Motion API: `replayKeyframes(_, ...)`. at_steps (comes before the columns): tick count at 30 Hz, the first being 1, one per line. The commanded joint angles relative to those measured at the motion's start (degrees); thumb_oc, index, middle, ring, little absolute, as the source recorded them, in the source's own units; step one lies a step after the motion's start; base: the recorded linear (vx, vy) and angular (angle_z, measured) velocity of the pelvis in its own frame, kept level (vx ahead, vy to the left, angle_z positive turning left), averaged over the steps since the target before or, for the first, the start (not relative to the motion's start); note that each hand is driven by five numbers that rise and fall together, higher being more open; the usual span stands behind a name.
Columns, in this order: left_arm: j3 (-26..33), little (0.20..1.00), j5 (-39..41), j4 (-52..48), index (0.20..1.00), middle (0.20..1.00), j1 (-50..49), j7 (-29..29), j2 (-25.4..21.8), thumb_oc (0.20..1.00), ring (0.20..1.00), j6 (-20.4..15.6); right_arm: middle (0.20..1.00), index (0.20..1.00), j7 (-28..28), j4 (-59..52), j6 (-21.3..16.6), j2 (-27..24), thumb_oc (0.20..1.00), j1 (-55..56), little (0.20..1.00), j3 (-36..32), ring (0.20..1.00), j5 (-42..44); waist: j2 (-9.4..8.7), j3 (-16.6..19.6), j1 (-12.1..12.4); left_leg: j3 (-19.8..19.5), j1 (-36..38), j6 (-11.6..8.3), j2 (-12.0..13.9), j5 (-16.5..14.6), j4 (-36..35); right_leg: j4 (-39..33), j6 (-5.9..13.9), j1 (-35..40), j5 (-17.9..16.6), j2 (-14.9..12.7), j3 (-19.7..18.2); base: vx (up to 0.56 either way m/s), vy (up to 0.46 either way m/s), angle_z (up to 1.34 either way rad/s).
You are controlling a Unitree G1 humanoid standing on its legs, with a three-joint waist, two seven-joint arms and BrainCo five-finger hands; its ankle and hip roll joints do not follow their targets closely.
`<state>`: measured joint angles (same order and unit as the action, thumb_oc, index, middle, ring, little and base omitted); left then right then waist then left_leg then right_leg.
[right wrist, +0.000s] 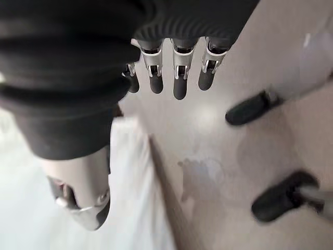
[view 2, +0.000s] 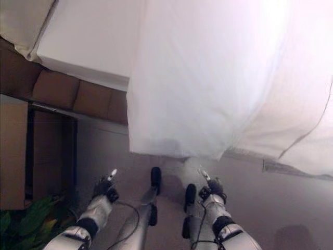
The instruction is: Make the bed
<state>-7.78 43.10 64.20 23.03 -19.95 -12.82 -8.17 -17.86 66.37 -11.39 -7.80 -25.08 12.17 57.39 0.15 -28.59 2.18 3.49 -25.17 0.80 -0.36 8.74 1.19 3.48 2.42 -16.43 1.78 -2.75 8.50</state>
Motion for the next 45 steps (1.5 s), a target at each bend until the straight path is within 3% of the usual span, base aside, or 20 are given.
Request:
replayKeyframes(1,0.95,1.000,-2.74,2.90,1.000,1.000,-0.08,1.89,2.36,1.000,1.000,0.44,1.000,1.000,2.04,-0.14,2.06,0.61,1.000,3.76,1.000,-2.18,1.000,-1.19,-1.25,1.34,-1.05,3.36,-0.20,-3.10,-3.69,-5.49,3.43,-3.87,3.70,-2.76,-8.34,-1.98,-0.85,0.00,-0.041,-0.12)
replayKeyframes(6,1.21,1.000,-5.26,3.46,1.000,1.000,-3.73,4.65,2.64,1.000,1.000,1.51,1.000,1.000,4.15,1.62,3.87,-1.49,1.000,8.37,1.000,-5.11,1.000,-3.48,-0.43,2.93,-1.96,2.84,4.15,-2.55,-3.48,-5.77,2.78,-1.48,2.82,-0.49,-5.84,-1.73,-0.71,0.01,-0.058,-0.06)
replayKeyframes(10,0.88,1.000,-9.11,4.17,1.000,1.000,-6.44,6.51,2.24,1.000,1.000,2.60,1.000,1.000,4.98,1.55,5.32,-3.20,1.000,11.58,1.000,-5.33,1.000,-10.85,0.72,4.93,-2.69,1.92,9.66,-2.39,-2.72,-5.18,0.50,2.80,1.93,2.02,-2.48,-1.50,0.05,0.03,-0.101,-0.02)
replayKeyframes(11,1.16,1.000,-10.16,2.65,1.000,1.000,-8.45,7.04,1.63,1.000,1.000,2.41,1.000,1.000,4.61,-2.27,5.39,-4.64,1.000,13.58,1.000,-4.38,1.000,-16.58,1.16,5.74,-3.17,1.51,12.24,-2.59,-2.37,-4.91,-0.36,4.60,1.63,3.56,-0.78,-1.26,0.38,0.02,-0.133,0.04)
replayKeyframes(13,1.28,1.000,-10.32,1.34,1.000,1.000,-9.11,7.45,1.17,1.000,1.000,2.33,1.000,1.000,4.68,-6.11,5.29,-5.36,1.000,14.58,1.000,-3.55,1.000,-19.33,1.19,6.39,-3.51,1.37,13.06,-2.72,-2.20,-4.61,-0.61,5.13,1.42,4.08,-0.35,-0.89,0.36,0.01,-0.130,0.01)
replayKeyframes(15,1.00,1.000,-9.62,-10.05,1.000,1.000,-13.16,10.94,-0.80,1.000,1.000,1.28,1.000,1.000,7.29,-19.59,5.08,-9.68,1.000,18.60,1.000,-2.07,1.000,-26.38,0.93,7.81,-3.89,1.14,14.54,-3.89,-1.34,-4.28,0.73,4.87,1.07,6.92,0.73,-0.55,1.21,0.02,-0.211,0.02)
replayKeyframes(19,-0.39,1.000,-9.27,-16.26,1.000,1.000,-14.16,15.28,-2.09,1.000,1.000,1.10,1.000,1.000,11.20,-29.18,4.95,-13.70,1.000,18.77,1.000,0.08,1.000,-30.39,0.30,8.62,-3.39,0.50,14.29,-4.45,-1.25,-5.18,5.95,3.91,0.44,9.33,1.03,-0.21,1.82,0.03,-0.138,0.22)
replayKeyframes(22,-2.46,1.000,-7.65,-21.76,1.000,1.000,-12.13,16.98,-3.00,1.000,1.000,0.39,1.000,1.000,13.08,-33.87,4.26,-16.68,1.000,14.45,1.000,1.74,1.000,-30.78,-0.22,8.68,-2.58,-2.18,11.78,-4.29,-2.77,-6.23,10.19,3.46,0.28,10.72,1.50,-0.39,1.06,0.07,-0.062,-0.12)
replayKeyframes(26,-5.52,1.000,-0.56,-27.37,1.000,1.000,-3.97,18.09,-4.50,1.000,1.000,-0.07,1.000,1.000,12.71,-38.04,3.80,-19.18,1.000,3.66,1.000,5.22,1.000,-29.65,0.84,9.45,-0.45,-1.53,4.80,-4.89,-0.82,1.31,1.04,3.18,0.70,12.55,3.25,2.03,-0.60,0.18,0.018,0.03)
replayKeyframes(29,-5.93,1.000,4.68,-29.49,1.000,1.000,-0.15,19.07,-5.25,1.000,1.000,-0.06,1.000,1.000,12.80,-40.60,3.85,-18.66,1.000,-0.80,1.000,6.90,1.000,-28.87,0.51,9.80,0.37,-1.55,4.23,-4.59,0.04,1.30,0.76,3.45,1.15,13.13,4.91,2.34,-2.57,0.20,0.133,-0.07)
replayKeyframes(31,-8.03,1.000,9.52,-30.50,1.000,1.000,5.52,21.35,-7.04,1.000,1.000,0.30,1.000,1.000,13.20,-42.21,3.25,-16.62,1.000,-5.99,1.000,7.91,1.000,-24.99,-1.27,9.35,0.80,0.17,2.69,-3.54,-0.43,-0.33,5.50,5.95,2.46,13.04,6.15,0.11,-3.50,0.22,0.259,-0.68)
replayKeyframes(33,-8.69,1.000,10.72,-30.90,1.000,1.000,7.52,21.83,-7.98,1.000,1.000,0.28,1.000,1.000,13.47,-41.97,3.15,-16.05,1.000,-7.67,1.000,8.60,1.000,-23.17,-1.54,9.09,1.19,0.74,2.59,-2.94,-0.28,-1.07,6.28,9.27,3.07,11.26,5.81,-0.65,-3.68,0.14,0.240,-0.96)
replayKeyframes(34,-9.97,1.000,15.65,-30.51,1.000,1.000,12.62,23.02,-8.58,1.000,1.000,0.80,1.000,1.000,13.72,-41.19,2.10,-14.16,1.000,-13.13,1.000,9.05,1.000,-18.27,-1.94,7.46,1.22,1.79,3.26,-1.77,-0.53,-2.70,7.30,17.07,4.16,6.46,3.60,-2.87,-3.35,0.07,0.175,-0.63)
replayKeyframes(36,-11.33,1.000,18.74,-30.68,1.000,1.000,16.77,23.89,-9.19,1.000,1.000,0.99,1.000,1.000,14.12,-41.02,1.05,-14.14,1.000,-16.81,1.000,9.37,1.000,-14.80,-1.62,5.72,0.53,2.11,2.71,-1.35,-0.66,-3.31,8.54,21.90,4.37,3.27,1.86,-3.73,-3.35,0.03,0.213,-0.24)
replayKeyframes(38,-12.73,1.000,22.54,-30.50,1.000,1.000,22.63,24.47,-9.56,1.000,1.000,1.07,1.000,1.000,13.88,-39.47,-0.10,-12.83,1.000,-22.53,1.000,9.47,1.000,-9.79,-1.13,3.83,0.12,2.29,2.08,-0.92,-1.01,-4.27,9.50,24.23,3.30,0.23,2.34,-4.19,-2.68,0.06,0.203,0.14)
replayKeyframes(40,-13.11,1.000,24.27,-28.74,1.000,1.000,27.90,23.50,-9.19,1.000,1.000,0.28,1.000,1.000,13.33,-36.26,-0.89,-11.16,1.000,-28.36,1.000,10.45,1.000,-5.04,-1.07,3.28,0.79,3.02,2.20,-1.30,-0.92,-4.85,8.52,19.50,2.51,-0.46,2.98,-5.06,-0.38,0.15,0.131,0.06)
replayKeyframes(41,-12.83,1.000,26.89,-28.28,1.000,1.000,30.90,23.52,-8.41,1.000,1.000,0.38,1.000,1.000,12.91,-33.94,-1.38,-11.18,1.000,-33.24,1.000,10.47,1.000,-1.76,-1.25,2.40,0.38,2.95,2.83,-1.55,-1.59,-4.97,6.43,12.54,2.92,-3.48,1.07,-2.57,-1.48,0.16,0.062,-0.30)
replayKeyframes(42,-12.80,1.000,26.96,-28.17,1.000,1.000,31.11,23.58,-8.46,1.000,1.000,0.40,1.000,1.000,13.05,-33.68,-1.42,-11.21,1.000,-33.55,1.000,10.49,1.000,-1.62,-1.20,2.36,0.49,3.02,2.83,-1.57,-1.47,-4.94,6.29,12.16,2.90,-3.42,0.83,-2.43,-1.55,0.24,0.018,-0.46)
replayKeyframes(43,-12.43,1.000,28.03,-27.74,1.000,1.000,33.23,23.22,-8.14,1.000,1.000,0.50,1.000,1.000,12.86,-32.54,-0.79,-12.07,1.000,-36.66,1.000,11.60,1.000,-0.42,-1.99,1.03,-0.45,2.87,3.09,-1.65,-2.20,-5.17,5.56,5.50,3.78,-6.59,-3.64,-1.40,-3.03,0.13,-0.010,-0.32)
replayKeyframes(45,-12.04,1.000,29.02,-26.79,1.000,1.000,34.52,22.96,-6.86,1.000,1.000,0.60,1.000,1.000,12.70,-31.12,-1.48,-10.66,1.000,-37.67,1.000,11.13,1.000,1.16,-2.15,0.17,-0.95,2.53,3.48,-1.75,-2.62,-5.43,5.14,2.96,4.08,-8.50,-5.41,-0.24,-3.52,0.17,-0.057,-0.29)
